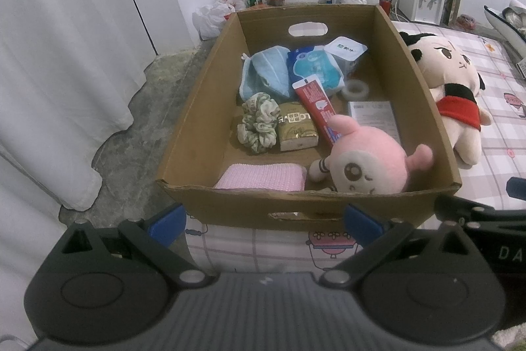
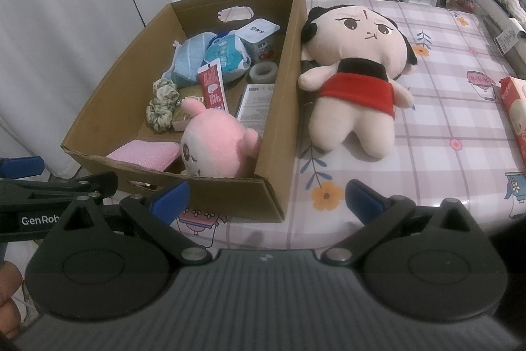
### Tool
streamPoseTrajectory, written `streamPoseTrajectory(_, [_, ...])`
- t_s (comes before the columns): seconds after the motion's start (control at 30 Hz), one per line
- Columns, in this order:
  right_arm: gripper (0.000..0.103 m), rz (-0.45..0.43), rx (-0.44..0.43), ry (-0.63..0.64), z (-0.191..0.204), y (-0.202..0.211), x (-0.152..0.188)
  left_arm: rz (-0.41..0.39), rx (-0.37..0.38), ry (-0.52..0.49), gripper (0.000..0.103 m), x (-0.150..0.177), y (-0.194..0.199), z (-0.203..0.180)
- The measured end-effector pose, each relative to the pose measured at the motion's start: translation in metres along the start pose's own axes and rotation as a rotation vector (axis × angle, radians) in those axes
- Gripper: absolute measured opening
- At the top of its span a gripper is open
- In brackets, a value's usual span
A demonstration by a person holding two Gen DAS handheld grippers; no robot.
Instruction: Organize soft objects
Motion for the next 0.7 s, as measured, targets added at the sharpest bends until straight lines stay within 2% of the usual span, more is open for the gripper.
streamPoseTrajectory(0.7, [0.102,0.002,-0.001,0.001,0.0021,-0.0005,0.0,0.003,0.0,0.0,0.103,0.0004,-0.0004,-0.0001])
Point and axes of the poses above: each gripper's, at about its wrist camera, not at the fingertips, and y roughly against the way its jaws point, z to its left, x to its underside, the point moved 4 cm from there along -y, roughly the way its jaws point, and after that the axes turned 2 degrees about x, right-handed, at the moved point
